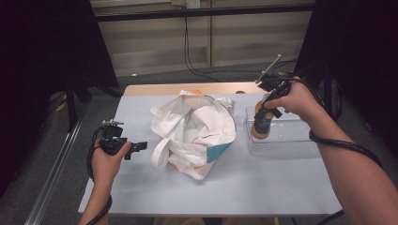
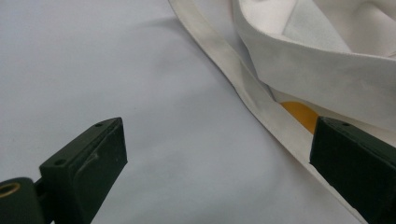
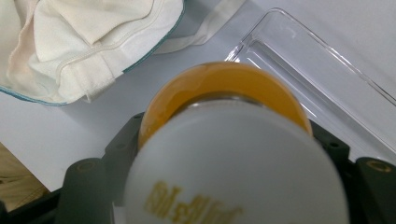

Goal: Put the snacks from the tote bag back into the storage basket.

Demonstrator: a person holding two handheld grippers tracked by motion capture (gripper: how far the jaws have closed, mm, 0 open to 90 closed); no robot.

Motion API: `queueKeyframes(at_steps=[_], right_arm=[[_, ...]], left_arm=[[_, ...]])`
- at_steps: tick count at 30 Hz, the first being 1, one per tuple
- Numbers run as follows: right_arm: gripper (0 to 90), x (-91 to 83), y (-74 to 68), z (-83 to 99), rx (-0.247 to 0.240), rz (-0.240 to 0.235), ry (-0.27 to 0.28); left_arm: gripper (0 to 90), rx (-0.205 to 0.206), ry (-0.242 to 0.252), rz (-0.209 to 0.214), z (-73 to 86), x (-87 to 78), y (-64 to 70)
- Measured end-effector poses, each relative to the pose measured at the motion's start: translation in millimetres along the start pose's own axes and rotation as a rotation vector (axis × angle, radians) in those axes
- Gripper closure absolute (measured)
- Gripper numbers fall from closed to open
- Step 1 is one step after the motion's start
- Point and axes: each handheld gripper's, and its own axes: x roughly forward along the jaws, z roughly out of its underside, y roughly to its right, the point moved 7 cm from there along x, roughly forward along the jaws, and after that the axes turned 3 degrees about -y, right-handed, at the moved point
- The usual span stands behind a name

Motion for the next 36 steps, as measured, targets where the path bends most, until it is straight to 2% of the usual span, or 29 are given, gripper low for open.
queueKeyframes(at_steps=[4, 5, 10, 21, 26, 28, 36], right_arm=[[29.7, 1.9, -1.7, 0.9, -0.001, -0.003, -0.006], [29.7, 1.7, -2.1, 1.4, 0.0, 0.0, -0.015], [29.7, 5.8, -2.9, 2.9, -0.008, 0.002, -0.016], [29.7, 13.4, -2.7, 9.5, -0.009, -0.004, -0.031], [29.7, 15.7, -3.3, 12.0, 0.002, -0.007, -0.037], [29.7, 16.4, -3.2, 12.3, 0.0, -0.008, -0.034], [29.7, 21.5, -4.1, 14.9, -0.007, -0.012, -0.035]], left_arm=[[3.8, -0.002, 0.001, 0.001, 0.0, -0.1, 0.1], [3.8, 0.012, -0.009, -0.001, 0.5, -0.9, -0.6], [3.8, 0.001, 0.004, -0.002, -0.2, -1.5, -0.5], [3.8, 0.01, -0.004, -0.002, 0.4, -0.9, -0.6], [3.8, 0.015, -0.008, -0.003, 0.6, -0.6, -0.6], [3.8, 0.003, -0.003, -0.001, 0.4, -0.1, -0.1], [3.8, 0.023, -0.014, -0.004, 1.0, -1.1, -1.2]])
